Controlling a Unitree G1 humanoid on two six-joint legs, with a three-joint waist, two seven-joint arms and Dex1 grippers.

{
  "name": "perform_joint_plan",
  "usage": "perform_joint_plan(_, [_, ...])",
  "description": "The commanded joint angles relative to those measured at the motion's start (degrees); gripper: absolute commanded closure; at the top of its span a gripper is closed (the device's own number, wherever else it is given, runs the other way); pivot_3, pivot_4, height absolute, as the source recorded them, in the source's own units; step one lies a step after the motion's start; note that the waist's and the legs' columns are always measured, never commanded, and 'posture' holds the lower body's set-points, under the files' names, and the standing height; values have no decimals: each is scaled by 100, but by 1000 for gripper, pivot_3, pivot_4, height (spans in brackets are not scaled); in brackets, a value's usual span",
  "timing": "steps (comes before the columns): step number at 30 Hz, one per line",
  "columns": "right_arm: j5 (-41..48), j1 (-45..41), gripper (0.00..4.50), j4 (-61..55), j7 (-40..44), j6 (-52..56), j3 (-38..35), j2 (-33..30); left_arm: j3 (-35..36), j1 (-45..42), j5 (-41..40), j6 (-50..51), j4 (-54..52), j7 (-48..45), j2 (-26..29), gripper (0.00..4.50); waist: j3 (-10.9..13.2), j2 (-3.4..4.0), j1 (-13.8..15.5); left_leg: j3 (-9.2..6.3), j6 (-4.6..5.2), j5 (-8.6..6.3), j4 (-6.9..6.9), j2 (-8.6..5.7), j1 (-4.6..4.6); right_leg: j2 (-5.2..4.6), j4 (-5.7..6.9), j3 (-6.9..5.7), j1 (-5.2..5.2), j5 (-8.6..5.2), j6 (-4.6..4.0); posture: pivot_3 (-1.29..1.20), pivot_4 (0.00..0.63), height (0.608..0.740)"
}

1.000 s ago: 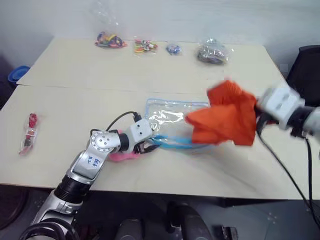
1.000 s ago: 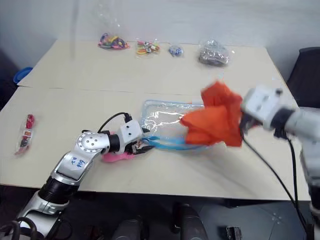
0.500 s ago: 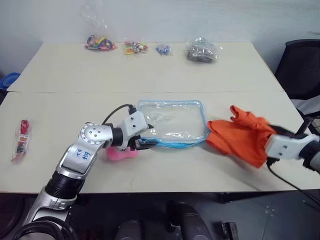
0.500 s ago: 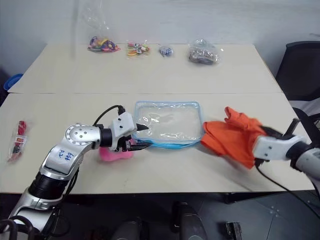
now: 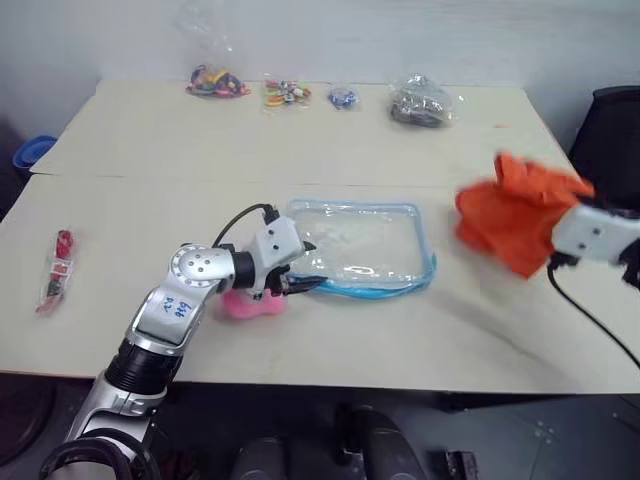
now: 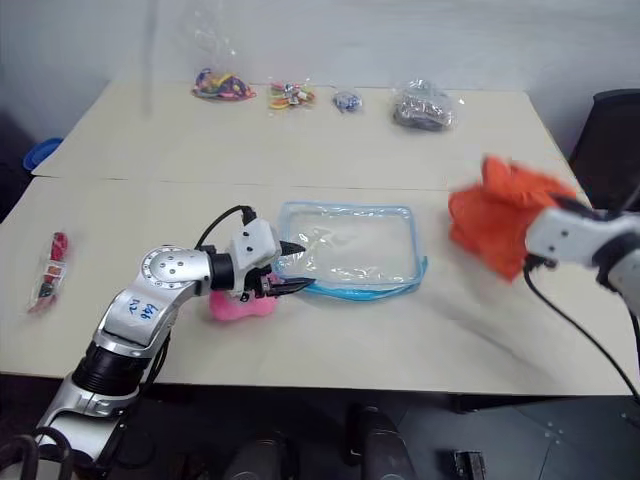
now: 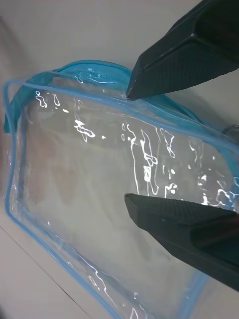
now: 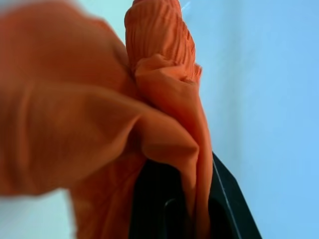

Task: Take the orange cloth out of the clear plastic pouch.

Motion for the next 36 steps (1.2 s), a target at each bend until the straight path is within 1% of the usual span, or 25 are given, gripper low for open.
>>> perform_joint_plan(1, [-432, 310, 4500, 209, -306, -249, 168, -151, 111, -12, -67, -48, -268, 63, -29, 1328, -2, 4, -11, 3, 1, 0, -1, -3, 3, 0, 1, 5, 1, 1, 2, 0, 150, 740])
perform_joint_plan(3, [-769, 450, 4500, 283, -552, -710, 356, -341, 132, -30, -87, -31, -282, 62, -23, 1328, -3, 6, -92, 7, 3, 1, -2, -6, 6, 3, 2, 14, 1, 1, 4, 0, 150, 740])
perform_joint_plan(5, [-732, 462, 4500, 313, -670, -998, 353, -375, 169, -68, -121, 11, -294, 44, -12, 1328, -3, 6, -161, 9, 0, 4, -6, -5, 10, 5, 4, 20, 1, 0, 6, 0, 150, 740])
perform_joint_plan(7, [-846, 473, 4500, 298, -884, -1433, 379, -487, 325, -204, -353, 255, -290, 33, -64, 1328, -3, 5, -204, 16, -7, 7, -9, -2, 16, 12, 5, 30, 1, -1, 8, 0, 150, 740])
perform_joint_plan(10, [-906, 585, 4500, 162, -1203, -2037, 271, -563, 586, -508, -698, 643, -261, -6, -71, 1328, -2, 4, -225, 16, -11, 9, -9, 1, 14, 15, 7, 30, -2, -1, 7, 0, 150, 740])
perform_joint_plan(12, [-1059, 628, 4500, -107, -1538, -2501, 148, -608, 692, -722, -825, 741, -231, -73, 17, 1328, -3, 5, -241, 16, -13, 9, -9, 1, 14, 15, 7, 30, -1, -1, 7, 0, 150, 740])
perform_joint_plan(14, [-1199, 741, 4500, -345, -1680, -2923, 132, -661, 757, -875, -937, 790, -232, -174, 107, 1328, -3, 5, -265, 16, -16, 7, -10, 1, 15, 15, 8, 30, -1, -1, 7, 0, 150, 740])
perform_joint_plan(16, [-1308, 834, 4500, -272, -1562, -2842, 264, -661, 725, -935, -993, 801, -255, -344, 244, 1328, -3, 5, -272, 16, -19, 6, -12, 1, 17, 17, 9, 31, -1, -1, 7, 0, 150, 740])
perform_joint_plan(18, [-1247, 840, 4500, 46, -1303, -2519, 407, -590, 667, -948, -1006, 754, -266, -519, 396, 1328, -2, 4, -265, 17, -19, 6, -11, 2, 17, 16, 8, 32, -1, -1, 7, 0, 150, 740])
perform_joint_plan(22, [-1290, 770, 4500, 536, -1103, -2165, 617, -543, 643, -895, -1090, 667, -238, -848, 642, 1328, -3, 5, -254, 21, -18, 7, -7, 1, 16, 15, 8, 34, -1, 0, 6, 0, 150, 740])
perform_joint_plan(24, [-1311, 746, 4500, 697, -1085, -2156, 718, -569, 664, -841, -1153, 616, -228, -1045, 768, 1328, -3, 5, -259, 21, -17, 7, -7, 0, 17, 15, 8, 34, -1, -1, 6, 0, 150, 740])
perform_joint_plan(26, [-1199, 752, 3988, 767, -1083, -2213, 719, -561, 718, -773, -1200, 532, -216, -1264, 925, 1287, -3, 5, -262, 22, -17, 7, -8, 0, 17, 15, 8, 35, -1, -1, 6, 0, 150, 740])
perform_joint_plan(27, [-1122, 770, 3813, 764, -1066, -2249, 704, -559, 751, -753, -1210, 486, -168, -1347, 995, 1287, -3, 5, -271, 21, -17, 7, -8, 1, 17, 16, 8, 35, -1, -1, 6, 0, 150, 740])
perform_joint_plan(30, [-913, 903, 2863, 673, -970, -2352, 626, -581, 818, -719, -1179, 297, 21, -1522, 1191, 1287, -3, 5, -275, 23, -18, 6, -8, 4, 18, 21, 9, 37, -2, -1, 5, 0, 150, 740])
perform_joint_plan(33, [-467, 1364, 1855, 400, -826, -2529, 205, -683, 982, -686, -1197, 27, 384, -1776, 1434, 1287, -3, 5, -268, 23, -18, 6, -8, 4, 19, 21, 9, 38, -2, -1, 5, 0, 150, 740])
perform_joint_plan(34, [-265, 1508, 1557, 328, -744, -2536, 36, -692, 1027, -681, -1202, -48, 517, -1838, 1497, 1287, -3, 5, -268, 23, -19, 6, -8, 4, 19, 22, 9, 38, -2, -2, 5, 0, 150, 740])
perform_joint_plan(36, [769, 1981, 862, 80, -115, -2306, -538, -642, 1144, -659, -1172, -340, 908, -2044, 1664, 1287, -3, 5, -267, 24, -18, 5, -9, 4, 18, 21, 6, 38, -2, -2, 5, 0, 150, 740])
